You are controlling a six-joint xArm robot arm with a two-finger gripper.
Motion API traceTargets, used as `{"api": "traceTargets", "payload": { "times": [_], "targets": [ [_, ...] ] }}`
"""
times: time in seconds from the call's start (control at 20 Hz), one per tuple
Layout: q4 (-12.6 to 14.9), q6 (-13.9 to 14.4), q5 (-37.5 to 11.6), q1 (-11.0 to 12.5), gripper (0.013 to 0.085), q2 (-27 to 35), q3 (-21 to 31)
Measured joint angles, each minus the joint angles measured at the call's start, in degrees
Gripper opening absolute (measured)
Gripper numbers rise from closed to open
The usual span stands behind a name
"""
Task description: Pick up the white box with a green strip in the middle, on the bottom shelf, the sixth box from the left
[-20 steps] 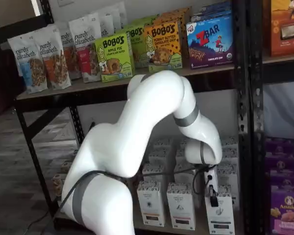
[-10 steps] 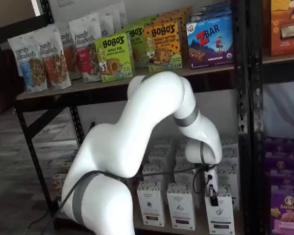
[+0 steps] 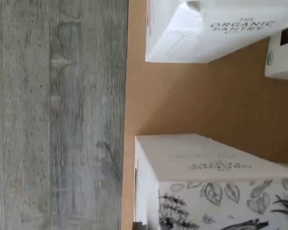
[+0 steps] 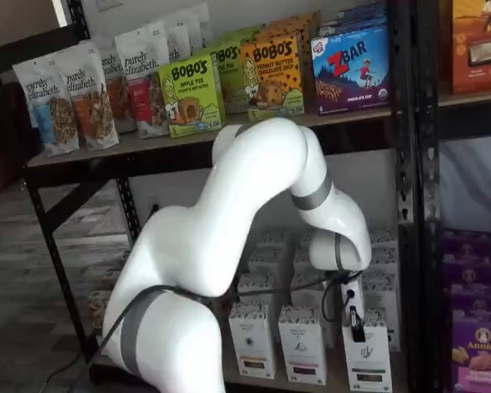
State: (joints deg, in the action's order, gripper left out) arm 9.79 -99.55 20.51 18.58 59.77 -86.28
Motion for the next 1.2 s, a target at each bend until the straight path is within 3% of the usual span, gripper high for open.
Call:
{"api": "traceTargets", "payload": {
  "times": [0.25, 0.35, 0.55, 0.9, 1.2],
  "targets": [
    [4.61, 4.13, 1.18, 0.06, 0.065, -0.37, 0.21],
    [5.87, 5.26, 1.23, 0.09, 0.057, -0.54, 0.51],
    [5.76, 5.13, 0.52, 0.17, 0.049, -0.97, 1.44],
    [5.68, 4.85, -0.99, 0.48, 0.049, -3.18, 4.65],
    [11.71, 10.19, -3.26, 1.05, 0.049, -7.48, 11.8]
  ]
}}
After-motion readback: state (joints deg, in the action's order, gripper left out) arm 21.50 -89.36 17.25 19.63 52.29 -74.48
